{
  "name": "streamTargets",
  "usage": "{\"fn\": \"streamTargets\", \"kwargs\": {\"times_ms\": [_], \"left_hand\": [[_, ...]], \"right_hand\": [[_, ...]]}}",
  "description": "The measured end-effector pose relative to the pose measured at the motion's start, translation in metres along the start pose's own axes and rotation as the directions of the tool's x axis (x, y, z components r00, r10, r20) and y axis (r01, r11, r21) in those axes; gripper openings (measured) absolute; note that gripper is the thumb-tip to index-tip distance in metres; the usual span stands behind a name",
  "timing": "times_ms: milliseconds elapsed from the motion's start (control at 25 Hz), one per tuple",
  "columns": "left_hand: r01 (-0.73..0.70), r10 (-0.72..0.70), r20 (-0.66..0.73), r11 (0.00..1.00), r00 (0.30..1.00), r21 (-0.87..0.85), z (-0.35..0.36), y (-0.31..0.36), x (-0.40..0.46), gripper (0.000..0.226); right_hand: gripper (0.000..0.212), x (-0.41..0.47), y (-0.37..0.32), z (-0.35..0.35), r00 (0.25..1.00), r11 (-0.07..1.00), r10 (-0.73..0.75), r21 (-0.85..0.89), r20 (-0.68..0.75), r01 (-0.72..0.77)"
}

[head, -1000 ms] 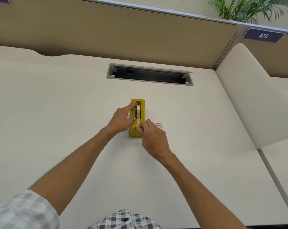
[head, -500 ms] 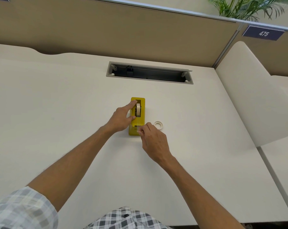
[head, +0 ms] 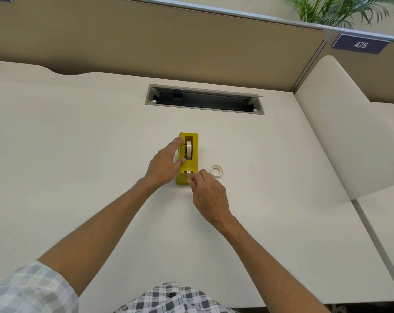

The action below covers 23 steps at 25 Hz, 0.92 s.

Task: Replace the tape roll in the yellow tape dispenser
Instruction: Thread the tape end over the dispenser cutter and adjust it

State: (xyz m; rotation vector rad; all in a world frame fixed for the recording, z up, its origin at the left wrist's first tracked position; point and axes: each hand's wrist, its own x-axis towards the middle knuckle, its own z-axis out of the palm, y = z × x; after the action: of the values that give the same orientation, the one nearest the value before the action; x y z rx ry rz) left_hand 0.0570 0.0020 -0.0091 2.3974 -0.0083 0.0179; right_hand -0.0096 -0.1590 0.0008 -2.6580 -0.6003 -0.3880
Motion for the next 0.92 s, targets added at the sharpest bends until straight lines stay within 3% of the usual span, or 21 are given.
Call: {"fn": "streamTargets", "kwargs": {"times_ms": [200, 360, 520, 920], "left_hand": [[0.046, -0.043, -0.153, 0.999, 0.987, 0.013, 0.009, 0.001, -0.017, 0.042], [-0.034, 0.001, -0.295, 0.994, 0.956, -0.105, 0.016, 0.009, -0.036, 0.022], [-0.106, 0.067, -0.263, 0.985, 0.962, -0.138, 0.028, 0.009, -0.052, 0.023], [-0.080, 0.044, -0.181, 0.977, 0.982, -0.195, 0.029, 0.002, -0.055, 0.029]], "right_hand": [[0.009, -0.003, 0.002, 0.010, 0.999, 0.999, 0.022, 0.029, -0.033, -0.021], [0.008, -0.004, 0.004, 0.017, 0.998, 0.998, 0.042, 0.046, -0.049, -0.040], [0.010, -0.006, 0.007, 0.026, 0.995, 0.995, 0.061, 0.084, -0.082, -0.054], [0.009, -0.009, 0.008, 0.038, 0.979, 0.980, 0.106, 0.186, -0.172, -0.073]]}}
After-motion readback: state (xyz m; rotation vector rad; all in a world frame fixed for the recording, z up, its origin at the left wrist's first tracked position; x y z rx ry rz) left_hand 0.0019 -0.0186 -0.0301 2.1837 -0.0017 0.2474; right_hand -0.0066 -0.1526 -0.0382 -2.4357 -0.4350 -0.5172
